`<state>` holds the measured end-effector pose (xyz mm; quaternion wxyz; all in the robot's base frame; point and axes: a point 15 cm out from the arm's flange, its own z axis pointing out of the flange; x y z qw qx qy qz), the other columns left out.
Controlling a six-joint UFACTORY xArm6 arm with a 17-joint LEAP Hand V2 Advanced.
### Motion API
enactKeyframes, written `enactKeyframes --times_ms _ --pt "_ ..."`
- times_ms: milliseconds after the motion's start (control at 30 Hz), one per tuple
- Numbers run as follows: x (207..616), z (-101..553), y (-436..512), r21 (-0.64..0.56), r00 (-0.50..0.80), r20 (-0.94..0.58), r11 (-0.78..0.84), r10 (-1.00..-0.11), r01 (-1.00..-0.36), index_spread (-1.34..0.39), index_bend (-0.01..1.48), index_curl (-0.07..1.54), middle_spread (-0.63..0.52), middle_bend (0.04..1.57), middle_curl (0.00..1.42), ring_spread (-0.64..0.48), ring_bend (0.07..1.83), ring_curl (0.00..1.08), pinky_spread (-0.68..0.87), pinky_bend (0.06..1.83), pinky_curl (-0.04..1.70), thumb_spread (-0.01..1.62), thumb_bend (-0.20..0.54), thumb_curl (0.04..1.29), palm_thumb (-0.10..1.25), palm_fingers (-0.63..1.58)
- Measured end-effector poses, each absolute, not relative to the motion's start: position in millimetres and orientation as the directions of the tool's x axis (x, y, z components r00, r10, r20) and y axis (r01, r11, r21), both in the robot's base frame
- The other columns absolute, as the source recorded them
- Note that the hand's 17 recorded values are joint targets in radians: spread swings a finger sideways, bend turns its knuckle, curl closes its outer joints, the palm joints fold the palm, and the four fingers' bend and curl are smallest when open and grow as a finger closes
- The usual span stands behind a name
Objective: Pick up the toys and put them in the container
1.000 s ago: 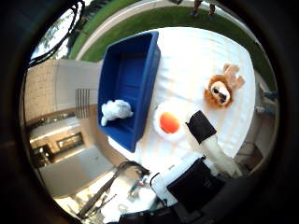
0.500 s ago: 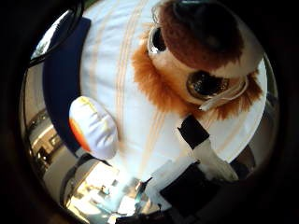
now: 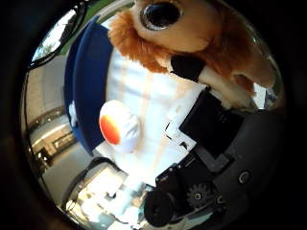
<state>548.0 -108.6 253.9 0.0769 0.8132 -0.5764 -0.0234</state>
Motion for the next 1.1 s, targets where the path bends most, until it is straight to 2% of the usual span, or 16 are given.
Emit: enactKeyframes --times_ms 200,333,467,600,767,800,867,1000,1100 --pt "476.9 301.6 -41.5 0.274 0.356 -0.129 -0.378 -0.926 -0.884 -0.74 0.47 0.34 -0.21 1.08 0.85 -0.05 1.27 0.74 0.3 1.31 0.64 1.14 0.015 0.54 0.98 1.07" --pt "450.9 351.8 33.6 0.225 0.461 -0.168 -0.489 -0.871 -0.843 -0.81 0.56 0.4 -0.22 1.13 0.9 -0.07 1.31 0.77 0.26 1.37 0.71 1.14 -0.008 0.56 0.99 1.01" --pt "438.3 370.2 102.0 0.183 0.515 -0.172 -0.541 -0.84 -0.821 -0.87 0.64 0.47 -0.23 1.17 0.95 -0.09 1.36 0.8 0.23 1.41 0.77 1.15 -0.015 0.58 0.98 0.94" --pt "451.8 366.9 164.3 0.104 0.534 -0.132 -0.547 -0.835 -0.831 -0.92 0.68 0.56 -0.23 1.22 0.99 -0.11 1.41 0.83 0.2 1.45 0.82 1.15 -0.015 0.6 0.98 0.87" --pt "476.4 335.3 196.1 0.079 0.494 -0.116 -0.504 -0.862 -0.86 -0.96 0.71 0.66 -0.23 1.26 1.02 -0.12 1.45 0.85 0.18 1.49 0.87 1.16 -0.016 0.62 0.98 0.82" --pt "491.9 317.2 204.5 0.066 0.463 -0.11 -0.471 -0.879 -0.879 -0.96 0.71 0.66 -0.23 1.26 1.02 -0.12 1.45 0.85 0.18 1.49 0.87 1.16 -0.016 0.62 0.98 0.82" --pt "503.0 307.1 203.7 0.053 0.448 -0.107 -0.455 -0.888 -0.889 -0.98 0.72 0.7 -0.23 1.27 1.03 -0.12 1.47 0.85 0.17 1.5 0.88 1.17 -0.047 0.61 0.92 0.8" --pt "520.1 295.0 196.5 0.033 0.412 -0.106 -0.418 -0.905 -0.908 -0.98 0.73 0.8 -0.23 1.27 1.04 -0.11 1.5 0.85 0.16 1.48 0.91 1.19 -0.03 0.6 0.88 0.73" --pt "527.1 281.8 189.4 0.044 0.389 -0.118 -0.396 -0.914 -0.917 -0.93 0.71 0.84 -0.2 1.23 1.0 -0.07 1.45 0.81 0.18 1.43 0.9 1.2 -0.029 0.59 0.86 0.71"
